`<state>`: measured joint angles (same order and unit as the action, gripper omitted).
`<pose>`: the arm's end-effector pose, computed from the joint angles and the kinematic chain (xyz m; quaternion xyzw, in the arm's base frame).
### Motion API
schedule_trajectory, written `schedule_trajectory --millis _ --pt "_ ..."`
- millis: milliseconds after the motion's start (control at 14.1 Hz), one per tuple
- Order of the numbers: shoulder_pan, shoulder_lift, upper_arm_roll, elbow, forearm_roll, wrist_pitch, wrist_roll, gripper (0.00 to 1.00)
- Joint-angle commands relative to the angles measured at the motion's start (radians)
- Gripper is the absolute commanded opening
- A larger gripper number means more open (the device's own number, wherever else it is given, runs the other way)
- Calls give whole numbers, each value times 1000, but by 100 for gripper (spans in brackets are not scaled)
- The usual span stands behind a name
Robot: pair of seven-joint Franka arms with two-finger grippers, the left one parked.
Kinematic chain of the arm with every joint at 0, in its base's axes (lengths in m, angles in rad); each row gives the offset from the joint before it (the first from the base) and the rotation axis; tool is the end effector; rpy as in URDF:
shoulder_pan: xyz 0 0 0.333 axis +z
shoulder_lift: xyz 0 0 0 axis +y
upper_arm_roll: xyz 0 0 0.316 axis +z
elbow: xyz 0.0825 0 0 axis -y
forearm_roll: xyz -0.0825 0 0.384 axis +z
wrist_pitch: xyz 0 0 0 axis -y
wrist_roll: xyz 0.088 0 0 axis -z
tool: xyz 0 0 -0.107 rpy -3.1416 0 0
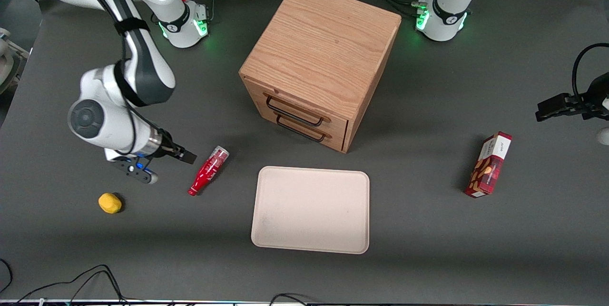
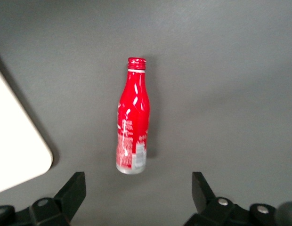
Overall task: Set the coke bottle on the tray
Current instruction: 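Move the open right gripper down over the red Coca-Cola bottle, then close the right gripper around the bottle's body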
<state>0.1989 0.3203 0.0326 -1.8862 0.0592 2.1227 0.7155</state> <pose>0.5978 0.1426 0.3315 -0.9653 0.2560 0.0508 0.0073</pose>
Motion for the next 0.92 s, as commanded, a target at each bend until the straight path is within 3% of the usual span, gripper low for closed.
schedule_trajectory --millis 0,426,567,851 --pt "20 52 6 -33 -48 101 87 100" --pt "20 147 4 -74 -53 282 114 100" --pt "20 180 6 -74 -103 318 157 100" --pt "22 233 6 -74 -113 397 217 100"
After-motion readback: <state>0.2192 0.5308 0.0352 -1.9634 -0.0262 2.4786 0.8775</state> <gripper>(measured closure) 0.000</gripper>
